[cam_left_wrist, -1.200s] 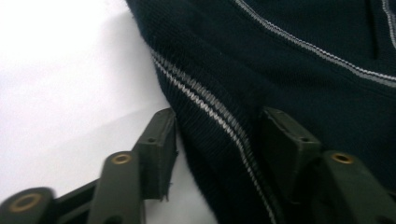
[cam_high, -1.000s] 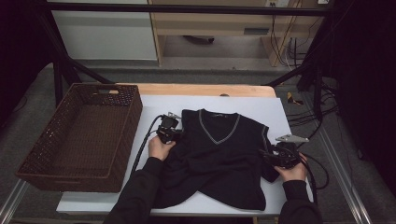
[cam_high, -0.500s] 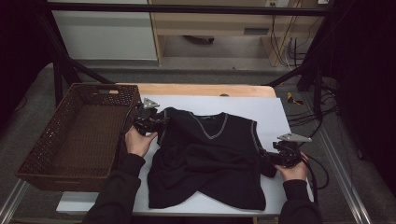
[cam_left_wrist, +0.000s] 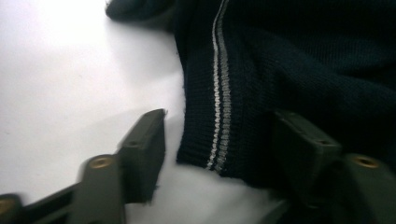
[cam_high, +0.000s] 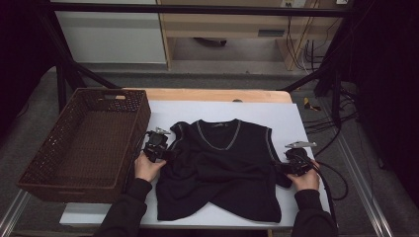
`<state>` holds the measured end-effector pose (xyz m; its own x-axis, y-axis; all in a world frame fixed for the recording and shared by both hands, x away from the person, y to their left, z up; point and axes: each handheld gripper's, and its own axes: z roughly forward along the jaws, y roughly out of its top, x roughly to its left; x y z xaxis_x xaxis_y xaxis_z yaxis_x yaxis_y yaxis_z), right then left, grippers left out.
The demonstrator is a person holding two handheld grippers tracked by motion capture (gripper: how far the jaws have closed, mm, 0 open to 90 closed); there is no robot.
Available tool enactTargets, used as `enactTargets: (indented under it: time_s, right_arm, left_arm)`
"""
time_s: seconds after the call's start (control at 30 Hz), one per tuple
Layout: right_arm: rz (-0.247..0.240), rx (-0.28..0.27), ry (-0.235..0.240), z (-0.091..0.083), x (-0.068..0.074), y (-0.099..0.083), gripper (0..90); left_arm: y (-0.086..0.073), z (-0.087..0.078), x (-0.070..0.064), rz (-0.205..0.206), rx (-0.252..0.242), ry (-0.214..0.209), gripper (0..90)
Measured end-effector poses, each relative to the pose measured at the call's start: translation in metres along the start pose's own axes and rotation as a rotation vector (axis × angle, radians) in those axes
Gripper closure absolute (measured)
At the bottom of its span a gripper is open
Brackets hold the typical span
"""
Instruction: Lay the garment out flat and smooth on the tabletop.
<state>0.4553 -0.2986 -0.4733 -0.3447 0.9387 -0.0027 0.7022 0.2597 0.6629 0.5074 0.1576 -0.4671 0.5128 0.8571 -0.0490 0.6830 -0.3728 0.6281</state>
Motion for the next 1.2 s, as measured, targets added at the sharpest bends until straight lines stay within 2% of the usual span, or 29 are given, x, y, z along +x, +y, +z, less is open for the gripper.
enactTargets:
  time_s: [0.03,0.07,0.1,0.13,0.17,0.2,0.23,0.27,0.3,0.33,0.43,0.47,0.57,0.6,0.67,0.7,0.73,0.77,0.8,0.83,0.87,0.9,0.97,1.07,1.13,1.2]
  right_arm:
    - [0.0,0.0,0.0,0.0,0.0,0.0,33.8]
    - [0.009,0.004,0.01,0.001,0.0,0.0,35.7]
    - [0.018,0.004,0.02,0.001,-0.001,0.0,40.3]
    - [0.024,0.005,0.034,0.001,-0.001,0.001,44.5]
    - [0.015,0.007,0.055,0.0,0.001,0.001,54.7]
    - [0.014,0.011,0.066,-0.001,0.001,0.001,59.2]
    - [0.014,0.011,0.066,-0.001,0.001,0.001,59.2]
    - [0.02,0.023,0.082,-0.002,0.003,0.002,71.0]
    - [0.02,0.023,0.082,-0.002,0.003,0.002,71.0]
    - [0.02,0.03,0.1,-0.003,0.004,0.003,76.7]
    - [0.002,0.071,0.068,-0.009,0.004,0.005,80.5]
    - [0.001,0.077,0.068,-0.012,0.003,0.005,80.6]
    - [-0.013,0.094,0.042,-0.022,0.001,0.003,79.9]
    - [-0.004,0.117,0.062,-0.023,0.001,0.003,79.0]
    - [-0.005,0.111,0.073,-0.024,0.002,0.002,71.4]
    - [-0.005,0.1,0.07,-0.024,0.002,0.003,65.0]
    - [-0.004,0.078,0.058,-0.024,0.002,0.004,57.4]
    - [0.006,0.047,0.05,-0.023,0.002,0.006,48.5]
    - [0.004,0.012,0.049,-0.022,0.0,0.008,44.9]
    - [0.014,-0.015,0.05,-0.022,-0.002,0.01,43.4]
    - [0.027,-0.037,0.055,-0.02,-0.004,0.012,39.7]
    - [0.038,-0.046,0.06,-0.017,-0.005,0.015,37.1]
    - [0.049,-0.061,0.06,-0.011,-0.009,0.019,35.8]
    - [0.064,-0.072,0.056,0.0,-0.012,0.024,34.1]
    - [0.055,-0.06,0.045,0.006,-0.011,0.028,33.9]
    - [0.046,-0.059,0.036,0.009,-0.011,0.03,33.9]
  left_arm:
    - [0.0,0.0,0.0,0.0,0.0,0.0,49.6]
    - [0.0,-0.001,-0.001,0.016,0.002,0.0,49.6]
    - [0.0,-0.002,0.0,0.008,0.002,-0.008,56.7]
    - [0.0,-0.003,0.0,-0.001,0.018,-0.022,59.1]
    - [-0.001,-0.005,0.0,-0.009,0.021,-0.04,71.9]
    - [-0.001,-0.006,0.001,-0.014,0.029,-0.047,72.9]
    - [-0.002,-0.007,0.001,-0.016,0.038,-0.045,72.9]
    - [-0.003,-0.009,0.0,-0.017,0.043,-0.035,74.4]
    - [-0.004,-0.011,-0.001,-0.016,0.041,-0.017,74.4]
    - [-0.005,-0.013,-0.001,-0.014,0.045,-0.004,74.8]
    - [-0.007,-0.023,-0.004,-0.01,0.052,0.06,75.2]
    - [-0.01,-0.03,-0.004,-0.029,0.053,0.069,75.2]
    - [-0.013,-0.036,-0.005,-0.036,0.049,0.059,74.4]
    - [-0.016,-0.039,-0.006,-0.036,0.027,0.047,73.0]
    - [-0.015,-0.042,-0.006,-0.019,-0.01,0.051,64.0]
    - [-0.015,-0.042,-0.006,-0.019,-0.01,0.051,57.7]
    - [-0.01,-0.043,-0.006,0.005,-0.063,0.053,49.9]
    - [-0.007,-0.042,-0.006,0.006,-0.088,0.038,41.5]
    - [-0.004,-0.042,-0.006,0.006,-0.115,0.015,36.2]
    - [-0.004,-0.042,-0.006,0.006,-0.115,0.015,33.1]
    - [0.004,-0.039,-0.006,-0.005,-0.158,-0.011,28.2]
    - [0.008,-0.037,-0.006,-0.005,-0.172,-0.016,24.6]
    - [0.016,-0.031,-0.003,-0.011,-0.196,-0.031,22.2]
    - [0.022,-0.024,0.001,-0.03,-0.204,-0.043,21.0]
    - [0.03,-0.012,0.006,-0.041,-0.179,-0.017,21.2]
    - [0.031,-0.008,0.008,-0.041,-0.169,-0.012,21.8]
